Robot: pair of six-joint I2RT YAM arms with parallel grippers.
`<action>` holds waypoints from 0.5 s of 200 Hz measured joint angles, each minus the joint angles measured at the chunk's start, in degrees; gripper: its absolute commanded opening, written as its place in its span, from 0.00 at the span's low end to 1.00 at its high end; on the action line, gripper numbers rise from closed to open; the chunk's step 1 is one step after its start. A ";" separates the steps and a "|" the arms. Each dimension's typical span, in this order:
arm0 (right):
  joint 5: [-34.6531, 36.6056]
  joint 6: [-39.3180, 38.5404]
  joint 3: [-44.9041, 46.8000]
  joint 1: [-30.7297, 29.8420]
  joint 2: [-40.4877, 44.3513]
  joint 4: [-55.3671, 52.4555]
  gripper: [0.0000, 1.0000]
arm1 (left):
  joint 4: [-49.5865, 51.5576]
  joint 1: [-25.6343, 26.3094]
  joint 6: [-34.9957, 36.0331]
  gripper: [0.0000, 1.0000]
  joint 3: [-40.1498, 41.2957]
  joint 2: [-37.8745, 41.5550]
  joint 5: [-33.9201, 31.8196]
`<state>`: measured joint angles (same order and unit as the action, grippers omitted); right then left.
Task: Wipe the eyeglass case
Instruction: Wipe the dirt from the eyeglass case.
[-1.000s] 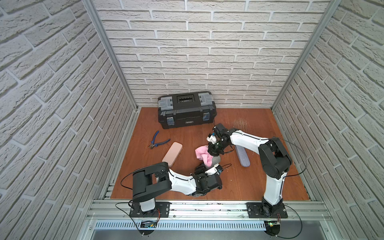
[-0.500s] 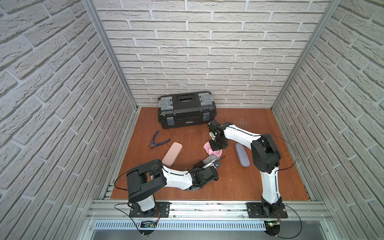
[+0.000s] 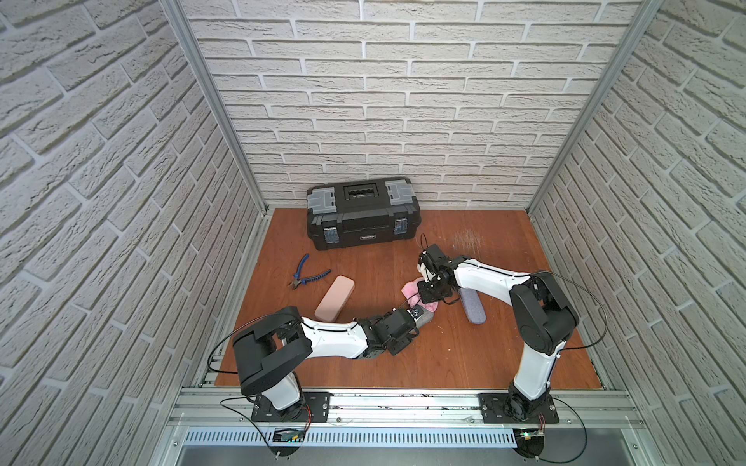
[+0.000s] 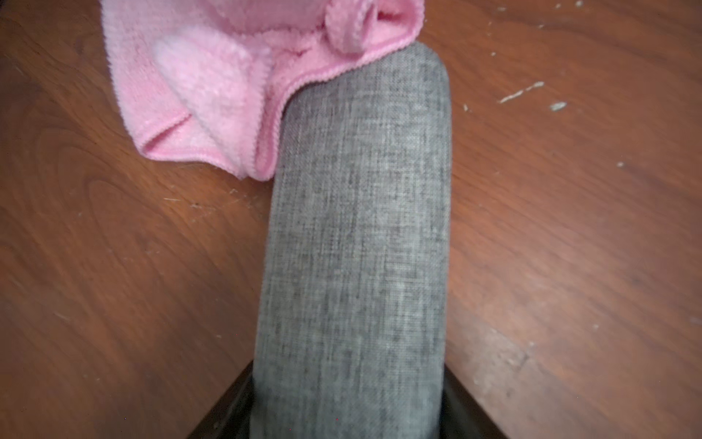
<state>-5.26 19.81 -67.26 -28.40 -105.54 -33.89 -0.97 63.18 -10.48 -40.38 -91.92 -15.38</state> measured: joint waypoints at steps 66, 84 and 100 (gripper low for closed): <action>-6.93 5.22 6.56 8.00 5.79 -4.33 0.03 | 1.42 -2.49 -3.76 0.17 -0.66 -0.28 0.85; -9.31 5.68 7.15 8.07 5.79 -4.92 0.03 | 1.51 -3.08 -4.33 0.17 -0.70 -0.31 0.24; -11.43 6.67 7.76 7.65 5.79 -4.48 0.03 | 1.53 -3.08 -4.28 0.18 -0.72 -0.31 0.26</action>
<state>-16.69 26.48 -59.51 -20.75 -99.74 -38.37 0.56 60.10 -14.76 -41.10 -92.23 -15.11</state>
